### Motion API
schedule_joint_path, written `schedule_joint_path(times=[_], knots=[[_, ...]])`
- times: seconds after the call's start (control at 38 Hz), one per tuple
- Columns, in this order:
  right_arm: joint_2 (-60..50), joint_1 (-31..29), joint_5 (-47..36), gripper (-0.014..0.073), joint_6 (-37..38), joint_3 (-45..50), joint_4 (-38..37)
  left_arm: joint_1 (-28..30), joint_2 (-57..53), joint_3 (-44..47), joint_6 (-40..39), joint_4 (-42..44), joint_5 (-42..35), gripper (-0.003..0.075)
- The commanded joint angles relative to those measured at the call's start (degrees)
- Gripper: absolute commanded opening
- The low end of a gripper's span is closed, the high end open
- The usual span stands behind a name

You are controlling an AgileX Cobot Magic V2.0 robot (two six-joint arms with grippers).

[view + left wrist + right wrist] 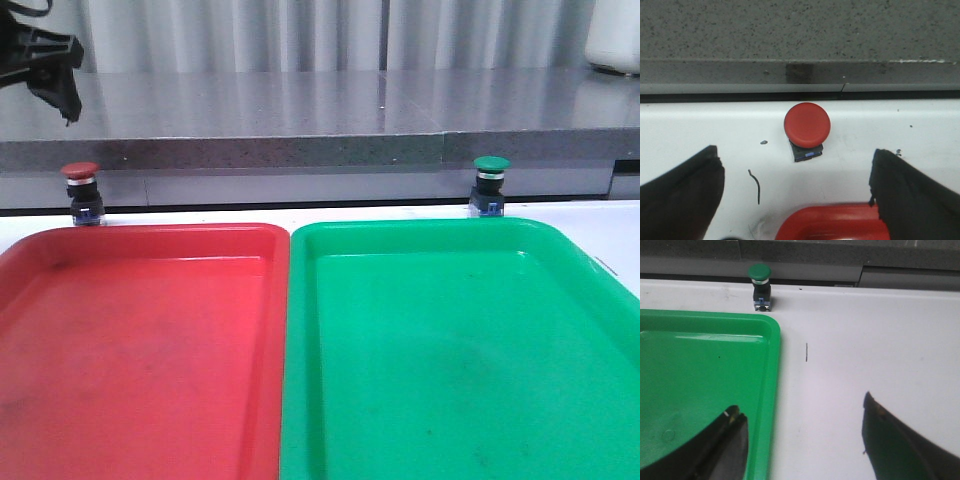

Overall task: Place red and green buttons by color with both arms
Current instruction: 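Lower the left gripper onto the red-capped button and close on it, then lift the red-capped button off the ledge with the left gripper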

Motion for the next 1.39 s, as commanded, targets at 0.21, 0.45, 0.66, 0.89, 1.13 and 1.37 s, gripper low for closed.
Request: schedule_joint_path(times=[0.21, 0.45, 0.66, 0.89, 1.13, 1.37], knots=[[0.3, -0.5, -4.3, 0.0510, -0.5, -1.9, -0.4, -0.8, 7.1, -7.9, -0.2, -1.2, -4.2, 0.0565], [0.3, -0.5, -4.3, 0.0510, -0.5, -1.9, -0.4, -1.9, 11.5, -9.2, -0.2, -1.7, -8.5, 0.0565], [0.3, -0.5, -4.3, 0.0510, -0.5, -1.9, -0.4, -2.2, 12.8, -9.2, -0.2, -1.7, -11.1, 0.0565], [0.3, -0.5, -4.3, 0.0510, -0.5, -1.9, -0.4, -2.1, 13.5, -9.2, -0.2, -1.6, -11.5, 0.0389], [0.3, -0.5, -4.3, 0.0510, -0.5, -1.9, -0.4, -2.1, 13.5, -9.2, -0.2, 1.0, -11.3, 0.0242], [0.3, -0.5, -4.3, 0.0510, -0.5, -1.9, -0.4, -2.1, 9.6, -9.2, -0.2, 1.0, -7.9, 0.0242]])
